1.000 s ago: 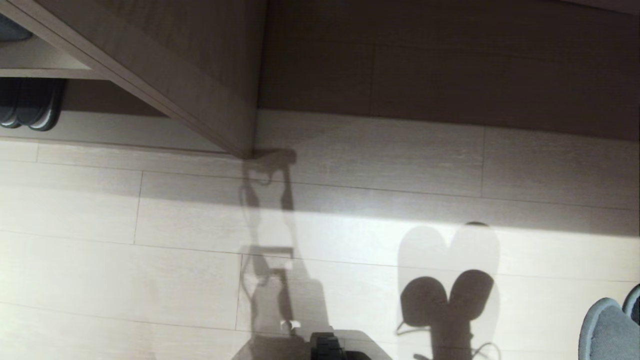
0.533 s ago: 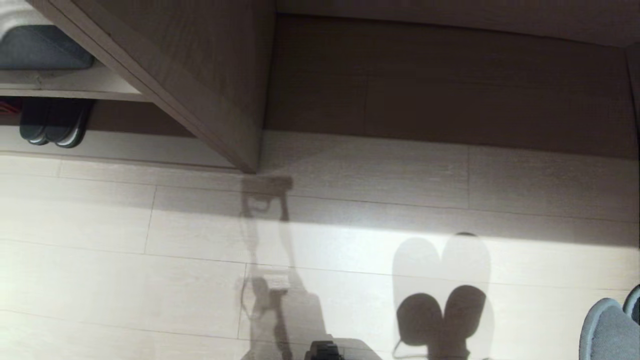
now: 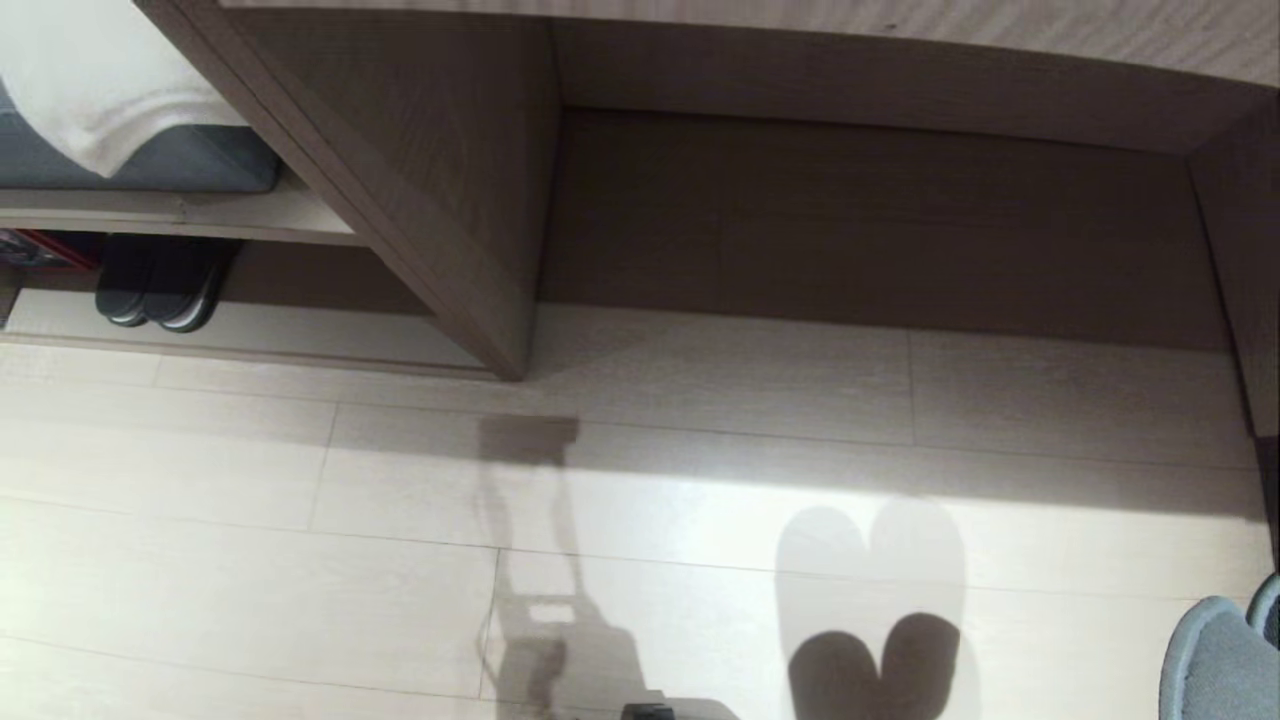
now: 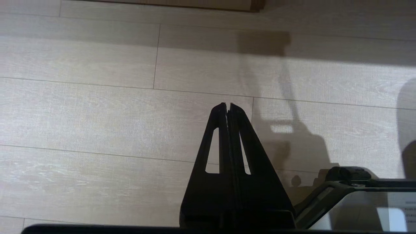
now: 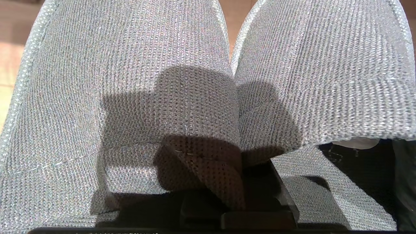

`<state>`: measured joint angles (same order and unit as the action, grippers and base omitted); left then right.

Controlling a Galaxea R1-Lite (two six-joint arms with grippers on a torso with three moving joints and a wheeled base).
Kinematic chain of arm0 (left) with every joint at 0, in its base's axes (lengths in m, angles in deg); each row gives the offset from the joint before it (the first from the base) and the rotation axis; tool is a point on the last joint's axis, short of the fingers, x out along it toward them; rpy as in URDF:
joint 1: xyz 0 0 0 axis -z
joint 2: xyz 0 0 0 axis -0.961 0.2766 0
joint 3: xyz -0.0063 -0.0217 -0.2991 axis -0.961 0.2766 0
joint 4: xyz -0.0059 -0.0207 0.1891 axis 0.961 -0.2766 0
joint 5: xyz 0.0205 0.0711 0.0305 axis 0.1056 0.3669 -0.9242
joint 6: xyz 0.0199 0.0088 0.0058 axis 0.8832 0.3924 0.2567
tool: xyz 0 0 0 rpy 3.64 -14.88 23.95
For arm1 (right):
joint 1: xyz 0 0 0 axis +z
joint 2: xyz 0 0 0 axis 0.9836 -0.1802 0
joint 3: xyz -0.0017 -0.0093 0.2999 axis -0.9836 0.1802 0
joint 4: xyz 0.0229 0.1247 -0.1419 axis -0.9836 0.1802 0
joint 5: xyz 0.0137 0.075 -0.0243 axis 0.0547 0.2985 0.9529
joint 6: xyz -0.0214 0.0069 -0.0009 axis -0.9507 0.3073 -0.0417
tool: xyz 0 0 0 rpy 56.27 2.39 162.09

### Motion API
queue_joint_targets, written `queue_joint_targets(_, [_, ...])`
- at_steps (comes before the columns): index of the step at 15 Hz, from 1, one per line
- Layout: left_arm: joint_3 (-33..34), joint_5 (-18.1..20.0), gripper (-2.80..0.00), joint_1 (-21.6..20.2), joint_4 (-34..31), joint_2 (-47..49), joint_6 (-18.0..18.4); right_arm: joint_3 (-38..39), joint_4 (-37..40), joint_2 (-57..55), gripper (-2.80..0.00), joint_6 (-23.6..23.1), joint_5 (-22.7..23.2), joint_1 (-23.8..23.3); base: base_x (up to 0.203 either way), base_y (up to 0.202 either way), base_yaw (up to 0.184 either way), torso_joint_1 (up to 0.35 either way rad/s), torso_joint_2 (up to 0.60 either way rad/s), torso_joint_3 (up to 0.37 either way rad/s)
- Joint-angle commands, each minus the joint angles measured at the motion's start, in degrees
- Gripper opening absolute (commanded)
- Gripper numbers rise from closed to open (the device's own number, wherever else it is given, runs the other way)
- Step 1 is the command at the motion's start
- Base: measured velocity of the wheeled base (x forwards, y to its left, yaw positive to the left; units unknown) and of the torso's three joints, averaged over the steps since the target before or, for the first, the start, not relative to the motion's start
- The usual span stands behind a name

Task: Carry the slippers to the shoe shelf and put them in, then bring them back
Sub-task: Place the slippers into the shoe cabinet

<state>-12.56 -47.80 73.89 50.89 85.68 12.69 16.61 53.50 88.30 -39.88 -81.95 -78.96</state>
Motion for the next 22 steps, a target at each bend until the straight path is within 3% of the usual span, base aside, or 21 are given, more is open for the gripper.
queue_joint_targets(1, [0.00,-0.04,-2.80,0.05,0.13,0.00,-0.03,0.09,-0.02,-0.10,-2.80,-0.02,0.03,0.04,0.000,0.000,0.000,0.002,0.00,0.205])
queue_joint_targets(22, [0.00,-0.04,-2.80,-0.04,0.13,0.00,-0.18,0.09,-0.02,-0.19,-2.80,-0.02,0.03,0.04,0.000,0.000,0.000,0.003,0.00,0.203])
